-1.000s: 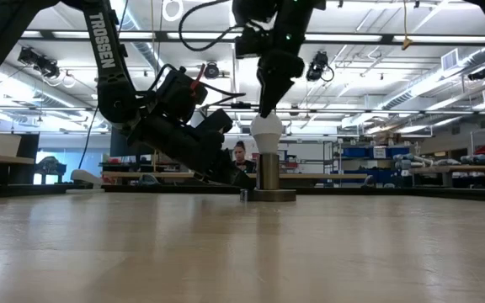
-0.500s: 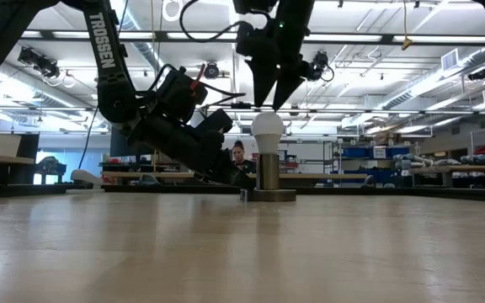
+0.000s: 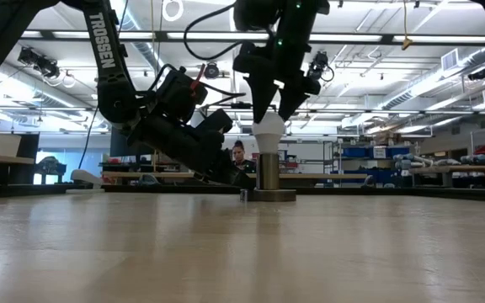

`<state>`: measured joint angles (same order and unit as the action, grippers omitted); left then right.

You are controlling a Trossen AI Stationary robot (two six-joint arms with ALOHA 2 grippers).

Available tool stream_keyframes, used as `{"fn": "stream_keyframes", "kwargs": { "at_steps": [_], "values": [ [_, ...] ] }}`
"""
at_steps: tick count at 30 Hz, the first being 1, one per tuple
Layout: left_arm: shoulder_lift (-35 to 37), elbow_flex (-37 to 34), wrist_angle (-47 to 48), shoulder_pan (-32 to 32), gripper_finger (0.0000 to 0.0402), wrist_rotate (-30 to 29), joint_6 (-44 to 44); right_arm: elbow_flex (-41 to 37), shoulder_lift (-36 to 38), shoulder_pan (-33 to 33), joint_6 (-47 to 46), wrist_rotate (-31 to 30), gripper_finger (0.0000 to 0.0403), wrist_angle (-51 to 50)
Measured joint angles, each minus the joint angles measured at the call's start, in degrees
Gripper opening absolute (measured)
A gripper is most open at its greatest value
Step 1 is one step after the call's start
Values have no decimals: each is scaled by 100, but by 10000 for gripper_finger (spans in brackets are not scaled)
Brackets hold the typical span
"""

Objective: Screw lightbulb
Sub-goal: Remove the white lightbulb from the gold lamp

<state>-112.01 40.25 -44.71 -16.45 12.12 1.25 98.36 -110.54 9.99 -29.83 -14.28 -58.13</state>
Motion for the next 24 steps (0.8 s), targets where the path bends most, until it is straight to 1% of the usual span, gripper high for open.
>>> {"fn": "stream_keyframes", "kwargs": {
  "at_steps": [4,7,10,13,16,20,24],
  "values": [
    [0,0,0,0,1,0,-1,-39,0,56,190,65,304,37],
    [0,0,0,0,1,0,-1,-39,3,140,661,254,284,68],
    [0,0,0,2,1,0,-1,-32,10,221,1905,658,264,62],
    [0,0,0,2,1,0,-1,-27,17,279,3201,1007,253,52],
    [0,0,0,2,1,0,1,70,11,272,4228,1055,251,-102],
    [2,1,-7,5,1,20,20,277,-13,263,4940,1034,251,-270],
    [8,9,-36,0,1,-5,25,464,-22,260,5297,938,250,-385]
  ]
}}
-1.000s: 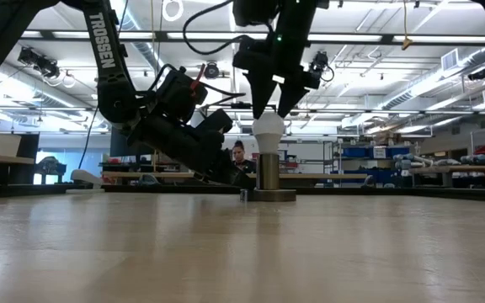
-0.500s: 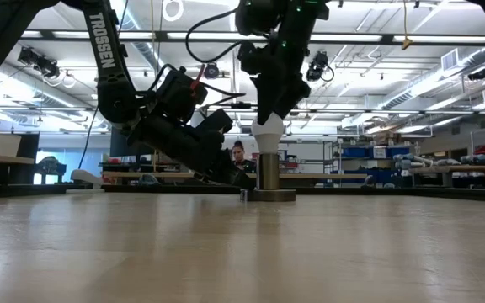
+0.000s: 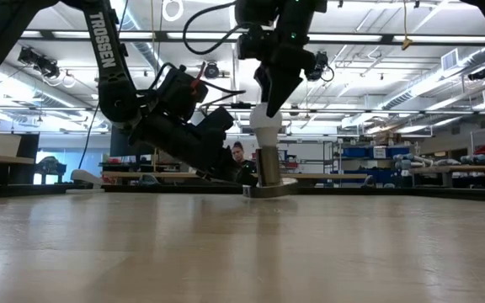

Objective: Screw lightbulb
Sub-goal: Remove the white lightbulb from the gold lamp

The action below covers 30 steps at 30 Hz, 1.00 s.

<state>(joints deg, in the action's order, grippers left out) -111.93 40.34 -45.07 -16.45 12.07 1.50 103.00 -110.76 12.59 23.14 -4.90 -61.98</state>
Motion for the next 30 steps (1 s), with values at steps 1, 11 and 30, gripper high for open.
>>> {"fn": "stream_keyframes", "kwargs": {
  "at_steps": [1,11,30],
  "values": [
    [1,0,2,0,1,-4,0,9,0,-9,41,-16,250,-6],
    [-3,-8,49,0,1,23,-3,-151,4,-46,-1068,-31,268,76],
    [-3,-9,76,2,1,40,-24,-96,41,-156,-5332,-428,330,29]
  ]
}}
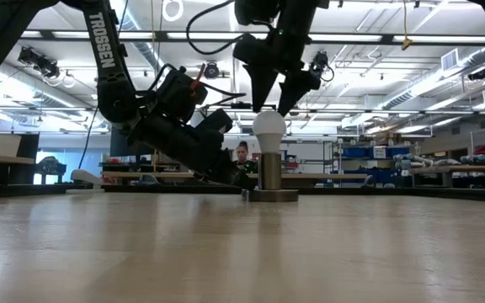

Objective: Screw lightbulb
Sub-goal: Remove the white lightbulb from the gold lamp

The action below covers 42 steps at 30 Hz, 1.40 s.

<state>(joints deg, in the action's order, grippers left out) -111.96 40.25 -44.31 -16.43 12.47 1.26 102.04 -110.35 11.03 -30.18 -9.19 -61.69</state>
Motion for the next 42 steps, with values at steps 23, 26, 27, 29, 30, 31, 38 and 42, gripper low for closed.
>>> {"fn": "stream_keyframes", "kwargs": {
  "at_steps": [23,26,27,29,30,31,38,42],
  "values": [
    [-2,2,2,2,1,8,4,-368,-11,91,3903,239,222,257],
    [-2,2,3,3,1,32,6,-368,-11,105,4769,271,229,320],
    [-2,2,4,2,1,35,7,-368,-11,104,4863,268,234,340],
    [-2,2,6,2,1,42,9,-368,-11,90,4895,225,246,356],
    [-2,2,4,2,1,42,9,-368,-11,75,4818,159,253,356],
    [-2,2,6,2,1,42,11,-364,-11,59,4740,108,260,362],
    [-2,2,6,2,1,44,20,-363,-16,-149,3926,-412,312,354],
    [-2,2,6,2,1,46,18,-208,-24,-212,2949,-890,333,152]
  ]
}}
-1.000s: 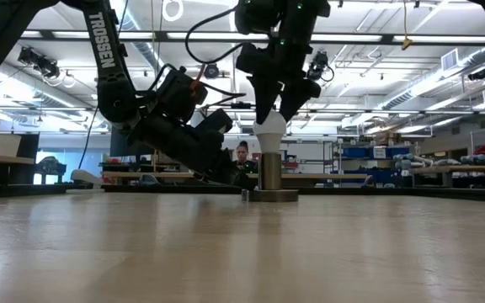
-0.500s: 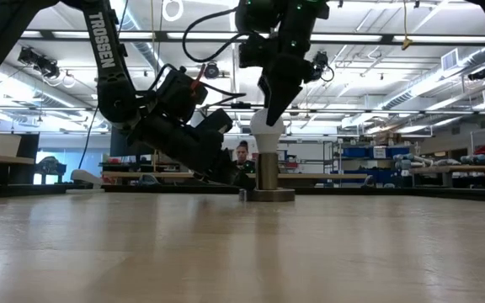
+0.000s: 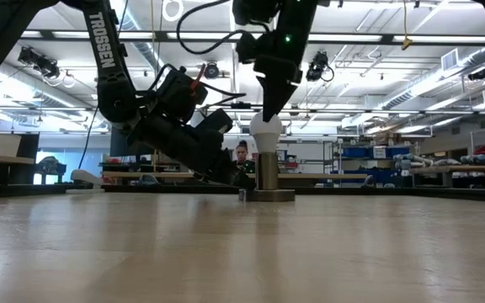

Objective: Screw lightbulb
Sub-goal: Remove the white lightbulb from the gold lamp

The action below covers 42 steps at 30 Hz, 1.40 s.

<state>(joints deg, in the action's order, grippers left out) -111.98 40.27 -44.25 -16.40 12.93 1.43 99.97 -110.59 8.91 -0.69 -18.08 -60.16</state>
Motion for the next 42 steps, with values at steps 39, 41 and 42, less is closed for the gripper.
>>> {"fn": "stream_keyframes", "kwargs": {
  "at_steps": [39,41,42],
  "values": [
    [-7,-4,-114,-42,1,9,302,225,11,-162,-3506,-490,244,-218],
    [-7,-4,-118,-42,1,9,303,226,11,-160,-3639,-483,252,-214],
    [-7,-4,-124,-42,1,9,303,225,11,-160,-3697,-480,256,-212]
  ]
}}
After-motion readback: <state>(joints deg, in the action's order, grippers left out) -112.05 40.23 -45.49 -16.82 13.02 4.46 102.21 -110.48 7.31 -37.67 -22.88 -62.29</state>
